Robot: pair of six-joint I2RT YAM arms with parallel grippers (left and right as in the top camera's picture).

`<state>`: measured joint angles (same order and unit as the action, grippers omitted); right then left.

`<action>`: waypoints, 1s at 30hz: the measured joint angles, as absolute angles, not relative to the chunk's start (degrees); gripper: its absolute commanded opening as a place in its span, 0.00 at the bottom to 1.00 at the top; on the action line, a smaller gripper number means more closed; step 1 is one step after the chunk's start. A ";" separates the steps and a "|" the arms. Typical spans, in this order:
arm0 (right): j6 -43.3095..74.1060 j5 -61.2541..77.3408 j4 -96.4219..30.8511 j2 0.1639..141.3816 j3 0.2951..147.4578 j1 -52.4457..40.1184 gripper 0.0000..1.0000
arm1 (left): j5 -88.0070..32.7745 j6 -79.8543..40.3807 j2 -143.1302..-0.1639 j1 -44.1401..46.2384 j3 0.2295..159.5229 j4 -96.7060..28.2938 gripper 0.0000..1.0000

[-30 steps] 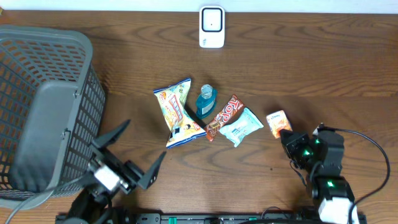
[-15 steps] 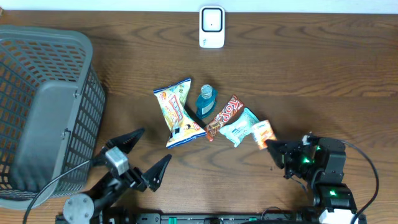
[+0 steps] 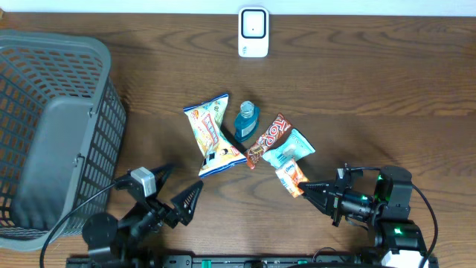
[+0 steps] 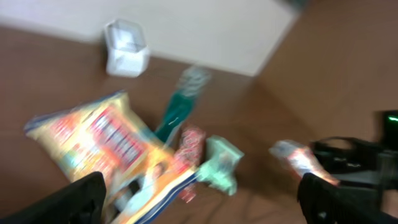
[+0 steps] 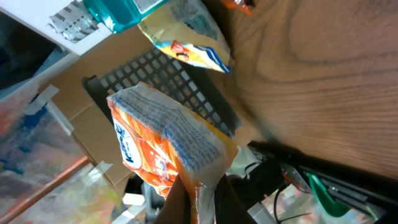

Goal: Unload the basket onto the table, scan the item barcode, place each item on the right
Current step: 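Lift the Kleenex pack with the right gripper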

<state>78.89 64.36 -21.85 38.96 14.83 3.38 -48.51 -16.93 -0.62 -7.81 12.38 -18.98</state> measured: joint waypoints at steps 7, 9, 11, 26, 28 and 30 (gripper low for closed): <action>79.26 64.18 -21.85 38.96 14.83 3.38 0.02 | -27.62 -16.47 -0.62 -7.81 12.36 -31.31 0.98; 79.20 63.48 -21.85 38.96 14.83 3.38 0.01 | -22.28 -16.45 -0.62 -7.81 12.36 -31.77 0.98; 78.87 62.76 -21.82 38.96 14.83 3.38 0.01 | -17.34 -16.47 -0.62 -7.81 12.36 -31.81 0.98; 78.39 63.48 -15.46 38.96 14.83 3.38 0.02 | -7.51 -16.45 -0.62 -7.81 12.36 -40.27 0.98; 77.30 63.44 -14.15 38.96 14.83 3.38 0.02 | -7.49 -16.45 -0.62 -7.81 12.36 -41.30 0.98; 75.13 63.44 -12.51 38.96 14.83 3.38 0.01 | -7.49 -16.45 -0.62 -7.81 12.36 -41.85 0.98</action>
<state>75.13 63.44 -12.51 38.96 14.83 3.38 -7.49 -16.45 -0.62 -7.81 12.36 -41.85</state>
